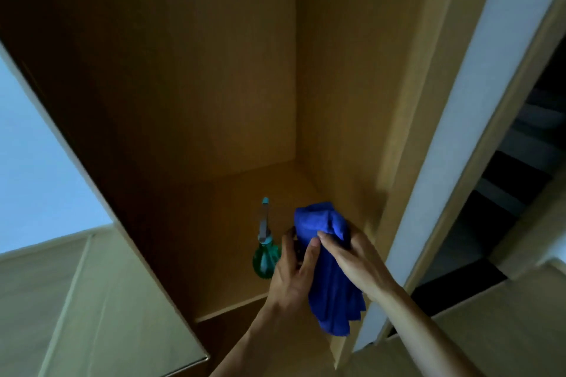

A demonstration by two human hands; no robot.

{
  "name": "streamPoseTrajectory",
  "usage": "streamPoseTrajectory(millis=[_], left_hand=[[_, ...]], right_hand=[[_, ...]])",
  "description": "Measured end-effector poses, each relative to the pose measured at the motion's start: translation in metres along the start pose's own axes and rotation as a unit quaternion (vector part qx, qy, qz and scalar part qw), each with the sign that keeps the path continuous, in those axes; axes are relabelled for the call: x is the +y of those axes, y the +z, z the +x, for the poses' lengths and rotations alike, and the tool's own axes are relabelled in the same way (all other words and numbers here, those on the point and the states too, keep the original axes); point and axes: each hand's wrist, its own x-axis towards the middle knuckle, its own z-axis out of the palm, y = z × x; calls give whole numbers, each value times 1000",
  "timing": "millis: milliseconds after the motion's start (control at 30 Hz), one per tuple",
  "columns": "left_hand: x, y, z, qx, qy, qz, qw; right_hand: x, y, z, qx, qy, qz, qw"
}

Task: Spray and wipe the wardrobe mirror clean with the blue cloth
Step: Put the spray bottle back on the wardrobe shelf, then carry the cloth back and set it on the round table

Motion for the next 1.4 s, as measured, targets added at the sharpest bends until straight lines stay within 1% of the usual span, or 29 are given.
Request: streamPoseTrajectory(millis=[100, 167, 300, 400, 500, 633, 800, 900, 1033, 1233, 1400], left_hand=[[10, 16, 6, -27, 10, -32, 999], [13, 24, 9, -48, 23, -46, 998], [21, 37, 11, -104, 59, -31, 992], [30, 44, 7, -149, 85, -24, 985], [36, 51, -2, -208, 85, -28, 974], [38, 64, -23, -271, 83, -55, 957], [49, 81, -59, -361, 68, -91, 926], [57, 95, -84, -406, 71, -87, 907], [62, 116, -123, -464, 89, -81, 878], [64, 146, -203, -556, 84, -57, 825], [66, 160, -291, -628, 97, -31, 772]], right_hand=[[0, -11, -10, 35, 29, 33, 998], [-2, -19, -17, 68, 45, 35, 996], [-7, -29, -35, 149, 107, 26, 983], [-13, -33, -51, 210, 119, 37, 970], [-19, -33, -72, 288, 119, 53, 949], [-22, -34, -107, 343, 151, 70, 924], [-26, -40, -156, 413, 157, 92, 892], [-22, -45, -189, 471, 151, 95, 864], [-17, -46, -238, 529, 169, 111, 824], [-23, -46, -336, 602, 206, 119, 762], [-28, -33, -432, 659, 232, 114, 706]])
